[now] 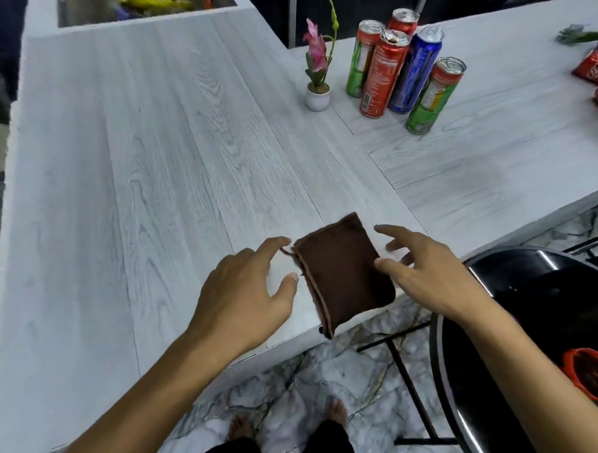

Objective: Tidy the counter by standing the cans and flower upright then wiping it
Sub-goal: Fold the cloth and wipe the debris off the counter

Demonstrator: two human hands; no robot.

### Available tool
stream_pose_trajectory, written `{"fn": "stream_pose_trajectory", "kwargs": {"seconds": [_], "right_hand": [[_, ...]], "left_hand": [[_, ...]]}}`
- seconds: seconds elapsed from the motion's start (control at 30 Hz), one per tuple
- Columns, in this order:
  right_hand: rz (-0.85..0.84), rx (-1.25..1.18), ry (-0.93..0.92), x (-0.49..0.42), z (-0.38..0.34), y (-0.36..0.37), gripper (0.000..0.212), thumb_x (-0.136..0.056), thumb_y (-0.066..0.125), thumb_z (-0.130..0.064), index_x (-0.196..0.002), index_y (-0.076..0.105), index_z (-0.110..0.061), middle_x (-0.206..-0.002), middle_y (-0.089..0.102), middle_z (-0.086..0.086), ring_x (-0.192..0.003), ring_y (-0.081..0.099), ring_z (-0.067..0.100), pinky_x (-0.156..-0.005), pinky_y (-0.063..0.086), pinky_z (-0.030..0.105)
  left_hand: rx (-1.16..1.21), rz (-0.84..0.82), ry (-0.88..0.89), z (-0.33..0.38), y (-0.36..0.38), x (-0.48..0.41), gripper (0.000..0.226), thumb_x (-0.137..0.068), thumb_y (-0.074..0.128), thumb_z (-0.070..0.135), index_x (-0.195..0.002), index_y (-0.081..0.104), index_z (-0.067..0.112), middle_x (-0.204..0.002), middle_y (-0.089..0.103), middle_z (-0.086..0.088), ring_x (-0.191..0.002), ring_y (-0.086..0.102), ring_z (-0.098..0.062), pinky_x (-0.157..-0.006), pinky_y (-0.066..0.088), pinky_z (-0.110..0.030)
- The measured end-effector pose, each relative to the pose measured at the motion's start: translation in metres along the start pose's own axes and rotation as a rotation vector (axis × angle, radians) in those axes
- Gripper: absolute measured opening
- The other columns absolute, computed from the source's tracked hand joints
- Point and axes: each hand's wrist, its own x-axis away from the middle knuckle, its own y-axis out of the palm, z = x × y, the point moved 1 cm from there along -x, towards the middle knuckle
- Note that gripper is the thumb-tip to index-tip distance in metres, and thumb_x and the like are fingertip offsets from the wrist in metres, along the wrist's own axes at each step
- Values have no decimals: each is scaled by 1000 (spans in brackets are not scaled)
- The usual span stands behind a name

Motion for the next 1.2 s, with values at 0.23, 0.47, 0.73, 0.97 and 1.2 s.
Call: {"fn": "stream_pose_trajectory", "kwargs": {"seconds": [0.23, 0.47, 0.73, 0.97, 1.2], "right_hand": [[-141, -36, -60, -18, 10, -16, 56, -87, 69, -30, -138, 53, -46, -110, 63, -10, -81, 63, 3, -78, 46, 22], [-221, -85, -102, -32, 11, -22, 55, -86, 70, -28, -136, 57, -44, -101, 68, -12, -85, 62, -1, -69, 42, 13], [-247, -221, -46, -36, 12, -17, 45, -81, 76, -19, -122, 69, -34, -87, 75, -9, -83, 65, -3, -60, 38, 6], [-229, -268, -2, -34, 10, -8, 37, -74, 84, -10, -105, 74, -28, -84, 72, -5, -75, 67, 5, -51, 39, 6], [-185, -377, -24, -28, 7, -2, 29, -75, 76, -2, -91, 76, -27, -70, 68, -8, -69, 64, 7, -73, 55, 25]], "left_hand": [[122, -95, -251, 38, 15, 1, 43, -91, 61, 54, -133, 49, 57, -109, 64, 17, -99, 62, -7, -87, 50, -31], [217, -72, -370, 65, 27, 3, 47, -90, 68, 42, -134, 55, 55, -113, 65, 13, -102, 62, -7, -82, 45, -25], [313, 4, -436, 69, 35, -1, 43, -89, 75, 33, -129, 64, 44, -104, 63, 15, -96, 62, -2, -76, 42, -18], [389, 98, -464, 66, 42, -3, 33, -84, 83, 25, -116, 74, 30, -95, 68, 13, -84, 65, -2, -76, 46, -18], [458, 167, -446, 71, 42, -4, 26, -80, 87, 16, -103, 78, 23, -88, 72, 8, -78, 73, -12, -78, 56, -19]]}}
